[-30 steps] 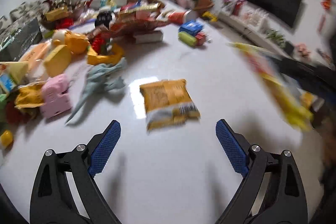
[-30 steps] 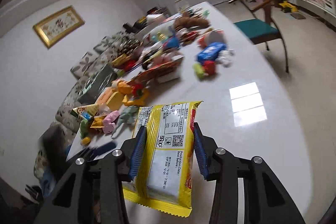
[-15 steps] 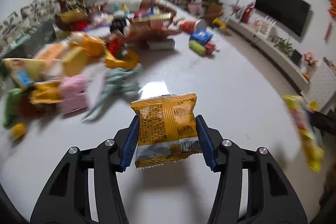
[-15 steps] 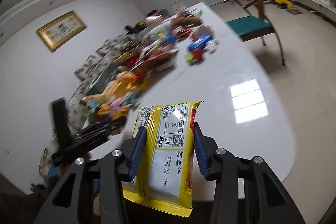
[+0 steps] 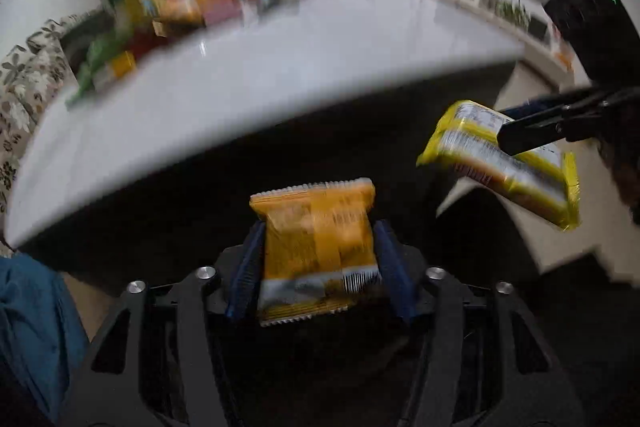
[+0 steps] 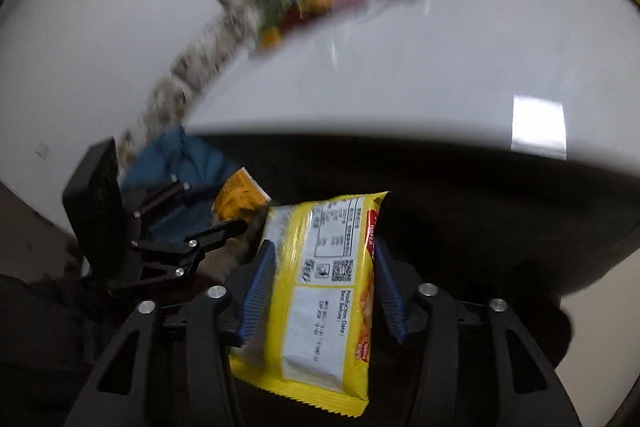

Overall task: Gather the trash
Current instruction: 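Lower both held packets into the box and open both tools, then grasp the grey-green dinosaur toy with the right tool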

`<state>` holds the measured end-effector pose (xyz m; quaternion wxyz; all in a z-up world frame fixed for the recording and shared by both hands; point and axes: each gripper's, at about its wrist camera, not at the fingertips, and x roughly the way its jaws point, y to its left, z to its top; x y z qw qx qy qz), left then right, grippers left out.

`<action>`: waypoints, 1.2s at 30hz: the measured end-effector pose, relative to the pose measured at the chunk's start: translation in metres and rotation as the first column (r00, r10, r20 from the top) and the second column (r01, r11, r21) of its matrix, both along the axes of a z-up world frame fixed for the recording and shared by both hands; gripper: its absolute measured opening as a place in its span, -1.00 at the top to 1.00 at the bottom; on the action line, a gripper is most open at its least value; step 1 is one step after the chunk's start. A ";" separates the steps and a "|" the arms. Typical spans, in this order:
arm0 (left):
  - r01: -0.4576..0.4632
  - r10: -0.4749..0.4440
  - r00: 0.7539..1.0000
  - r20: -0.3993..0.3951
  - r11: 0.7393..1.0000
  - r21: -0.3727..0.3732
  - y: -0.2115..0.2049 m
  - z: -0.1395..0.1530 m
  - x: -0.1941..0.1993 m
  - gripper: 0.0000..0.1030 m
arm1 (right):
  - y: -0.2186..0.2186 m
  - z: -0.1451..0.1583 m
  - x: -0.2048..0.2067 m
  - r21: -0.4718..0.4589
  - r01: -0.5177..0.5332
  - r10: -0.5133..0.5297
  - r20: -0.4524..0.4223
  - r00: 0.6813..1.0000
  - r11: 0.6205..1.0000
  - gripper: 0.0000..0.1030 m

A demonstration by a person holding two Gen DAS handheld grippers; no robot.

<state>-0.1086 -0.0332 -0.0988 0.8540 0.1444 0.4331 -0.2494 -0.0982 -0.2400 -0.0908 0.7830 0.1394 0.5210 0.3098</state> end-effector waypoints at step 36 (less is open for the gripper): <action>-0.356 0.391 0.913 0.116 0.904 -0.238 0.045 0.078 0.144 -0.73 | 0.076 0.035 0.303 -0.391 0.251 -0.138 0.295 0.946 0.885 -0.24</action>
